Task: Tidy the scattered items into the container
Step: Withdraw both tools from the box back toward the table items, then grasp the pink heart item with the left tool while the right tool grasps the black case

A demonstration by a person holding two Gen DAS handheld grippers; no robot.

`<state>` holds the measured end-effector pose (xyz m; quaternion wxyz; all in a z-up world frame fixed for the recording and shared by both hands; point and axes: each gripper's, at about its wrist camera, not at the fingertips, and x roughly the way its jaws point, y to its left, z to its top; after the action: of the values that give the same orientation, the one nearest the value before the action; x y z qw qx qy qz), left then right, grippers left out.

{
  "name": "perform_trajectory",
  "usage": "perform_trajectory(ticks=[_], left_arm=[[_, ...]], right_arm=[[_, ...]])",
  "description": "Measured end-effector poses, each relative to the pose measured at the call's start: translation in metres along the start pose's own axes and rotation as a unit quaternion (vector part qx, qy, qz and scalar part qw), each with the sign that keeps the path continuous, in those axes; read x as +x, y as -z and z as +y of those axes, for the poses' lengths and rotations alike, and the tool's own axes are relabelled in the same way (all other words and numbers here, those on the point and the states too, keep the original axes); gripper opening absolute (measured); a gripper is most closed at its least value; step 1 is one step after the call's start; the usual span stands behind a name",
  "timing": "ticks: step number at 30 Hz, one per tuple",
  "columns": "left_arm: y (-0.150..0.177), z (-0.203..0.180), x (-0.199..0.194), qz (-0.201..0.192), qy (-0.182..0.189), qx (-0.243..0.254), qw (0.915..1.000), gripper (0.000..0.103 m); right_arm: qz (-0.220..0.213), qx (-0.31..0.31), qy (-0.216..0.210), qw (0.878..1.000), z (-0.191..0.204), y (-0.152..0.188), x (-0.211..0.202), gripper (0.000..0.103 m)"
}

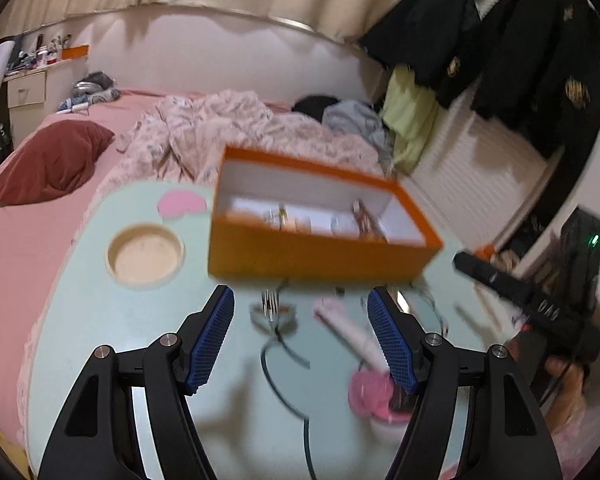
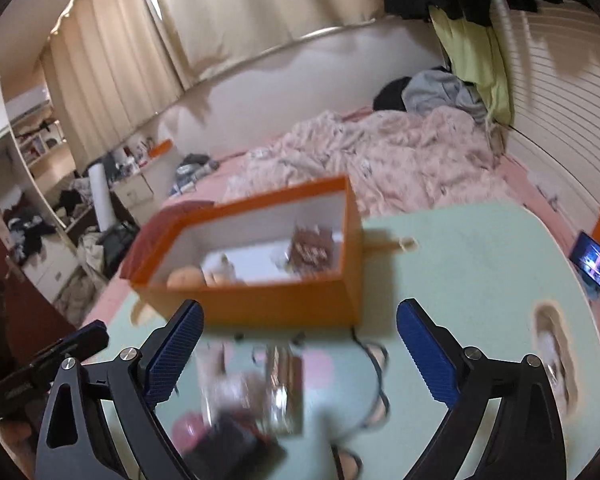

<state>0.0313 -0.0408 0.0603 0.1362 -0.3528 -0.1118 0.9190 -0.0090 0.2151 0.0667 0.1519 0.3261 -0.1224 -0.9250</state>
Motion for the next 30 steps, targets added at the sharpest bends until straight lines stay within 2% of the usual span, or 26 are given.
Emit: perform_trajectory(ticks=[4,6,7,10,12,14,17,22,26,28,30], left_arm=[[0.025,-0.02,0.003,0.008,-0.007,0.048,0.9988,0.07],[0.035,-0.028,0.006,0.018,-0.005,0.059,0.9981,0.07],[0.039,-0.031,0.009,0.024,0.001,0.058,0.998,0.07],[0.047,-0.035,0.014,0.034,0.01,0.05,0.9981,0.07],[0.049,-0.037,0.017,0.033,-0.005,0.057,0.9978,0.069],[0.05,-0.035,0.017,0.032,-0.018,0.058,0.9976,0.069],[0.05,-0.03,0.02,0.04,-0.014,0.047,0.998,0.069],[0.053,-0.035,0.022,0.045,-0.01,0.052,0.9976,0.069],[0.054,-0.046,0.025,0.044,0.0,0.065,0.9969,0.069],[0.054,-0.05,0.029,0.047,0.005,0.068,0.9966,0.069],[0.055,-0.054,0.034,0.051,0.005,0.073,0.996,0.069]], right_arm=[[0.023,-0.041,-0.002,0.999,0.01,0.019,-0.01,0.074],[0.038,-0.072,0.003,0.997,0.022,0.031,-0.01,0.056],[0.045,-0.084,0.003,0.995,0.028,0.037,-0.009,0.055],[0.066,-0.094,-0.011,0.993,0.042,0.053,-0.002,0.055],[0.08,-0.089,-0.024,0.993,0.046,0.061,0.005,0.053],[0.083,-0.093,-0.008,0.992,0.05,0.064,0.011,0.053],[0.076,-0.107,0.011,0.991,0.056,0.067,0.011,0.056],[0.092,-0.157,0.035,0.983,0.057,0.065,0.004,0.061],[0.092,-0.129,0.056,0.986,0.037,0.058,0.0,0.062],[0.083,-0.101,0.032,0.991,0.029,0.055,-0.005,0.062],[0.083,-0.1,0.023,0.991,0.029,0.057,-0.007,0.063]])
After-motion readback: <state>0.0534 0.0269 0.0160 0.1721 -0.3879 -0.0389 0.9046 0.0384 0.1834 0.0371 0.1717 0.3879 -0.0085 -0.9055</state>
